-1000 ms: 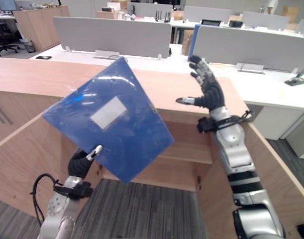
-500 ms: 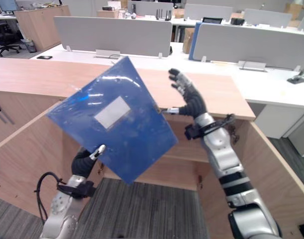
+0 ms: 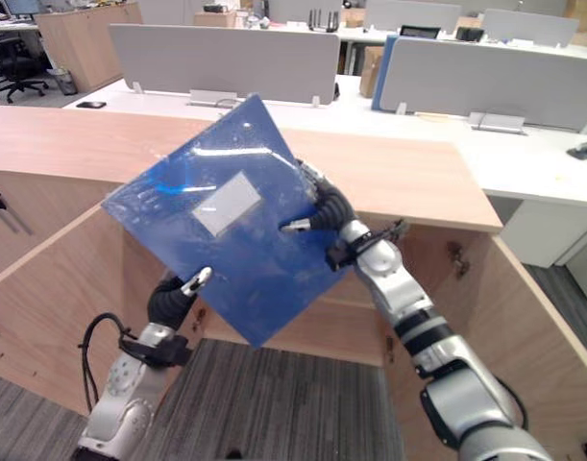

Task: Walk over to the cabinet, pick up the folder, carry it to the office cabinet, place the folder inside the office cabinet, then close the office cabinet door

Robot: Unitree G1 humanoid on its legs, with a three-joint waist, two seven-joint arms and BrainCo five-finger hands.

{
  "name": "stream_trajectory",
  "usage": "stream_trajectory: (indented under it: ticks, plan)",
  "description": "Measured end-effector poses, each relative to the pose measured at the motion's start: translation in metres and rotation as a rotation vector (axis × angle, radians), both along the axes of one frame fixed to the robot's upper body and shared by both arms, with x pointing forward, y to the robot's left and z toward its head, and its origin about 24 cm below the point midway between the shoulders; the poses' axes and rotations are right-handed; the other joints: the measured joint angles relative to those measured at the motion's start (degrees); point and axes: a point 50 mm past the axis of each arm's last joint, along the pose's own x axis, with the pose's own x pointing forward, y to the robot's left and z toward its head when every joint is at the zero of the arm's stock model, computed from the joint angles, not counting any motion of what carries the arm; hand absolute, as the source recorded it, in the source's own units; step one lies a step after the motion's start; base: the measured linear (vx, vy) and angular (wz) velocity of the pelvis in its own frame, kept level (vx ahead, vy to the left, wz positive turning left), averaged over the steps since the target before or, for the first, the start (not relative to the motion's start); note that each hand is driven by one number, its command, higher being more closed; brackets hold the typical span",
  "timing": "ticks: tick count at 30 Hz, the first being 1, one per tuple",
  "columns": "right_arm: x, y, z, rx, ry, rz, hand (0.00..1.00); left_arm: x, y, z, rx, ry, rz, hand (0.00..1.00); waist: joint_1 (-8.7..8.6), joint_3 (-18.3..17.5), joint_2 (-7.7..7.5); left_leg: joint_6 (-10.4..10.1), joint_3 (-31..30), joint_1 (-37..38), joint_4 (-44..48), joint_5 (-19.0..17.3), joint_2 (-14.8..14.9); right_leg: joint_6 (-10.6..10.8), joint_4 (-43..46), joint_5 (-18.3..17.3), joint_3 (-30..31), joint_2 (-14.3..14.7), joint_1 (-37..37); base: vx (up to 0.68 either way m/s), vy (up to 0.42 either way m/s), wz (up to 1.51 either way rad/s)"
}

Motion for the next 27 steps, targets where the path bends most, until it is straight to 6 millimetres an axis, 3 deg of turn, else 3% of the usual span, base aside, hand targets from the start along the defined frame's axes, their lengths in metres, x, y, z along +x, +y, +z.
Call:
stream_trajectory:
  ticks: [1, 8, 12, 22, 23, 27]
  plan:
    - [0.001, 0.001, -0.001, -0.009, 0.005, 0.002, 1.00, 0.000, 0.001, 0.000, -0.002, 0.004, -0.003, 1.00, 0.00, 0.00, 0.00, -0.01, 0.00, 0.00, 0.00, -0.01, 0.04, -0.03, 0.00, 0.02, 0.00, 0.05, 0.01, 0.00, 0.000, 0.00]
    - [0.005, 0.004, -0.012, -0.071, 0.088, 0.042, 1.00, 0.002, 0.008, -0.001, 0.007, 0.024, -0.015, 1.00, 0.01, 0.02, -0.03, -0.15, -0.01, 0.00, 0.02, -0.11, 0.32, -0.25, -0.22, 0.17, -0.01, 0.28, 0.08, 0.00, 0.000, 0.00]
    - [0.005, -0.009, -0.027, -0.132, 0.213, 0.088, 1.00, 0.004, 0.009, 0.002, 0.050, 0.022, -0.053, 1.00, 0.83, 0.02, -0.05, -0.30, -0.14, 0.01, 0.03, -0.21, 0.46, -0.45, -0.80, 0.36, -0.23, 0.35, 0.43, 0.00, 0.000, 0.00]
    - [-0.007, -0.030, -0.054, -0.175, 0.401, 0.146, 1.00, 0.000, 0.000, -0.005, 0.050, 0.062, -0.115, 1.00, 1.04, 0.04, -0.07, -1.21, -0.36, 0.00, 0.57, -1.07, 1.55, -0.61, -1.60, 0.52, -0.33, 1.30, 0.96, 0.00, 0.007, 0.00]
    - [-0.008, -0.032, -0.057, -0.185, 0.415, 0.149, 1.00, 0.000, -0.001, -0.006, 0.050, 0.067, -0.118, 0.00, 1.05, 0.04, -0.07, -1.27, -0.36, 0.00, 0.69, -1.20, 1.69, -0.62, -1.64, 0.51, -0.33, 1.43, 1.00, 0.00, 0.000, 0.00]
    - [-0.014, -0.036, -0.067, -0.192, 0.455, 0.157, 1.00, 0.000, -0.002, -0.007, 0.048, 0.069, -0.126, 0.00, 1.02, 0.05, -0.06, -1.56, -0.31, -0.10, 1.32, -1.76, 2.12, -0.65, -1.71, 0.49, -0.32, 1.82, 1.13, 0.00, 0.000, 0.00]
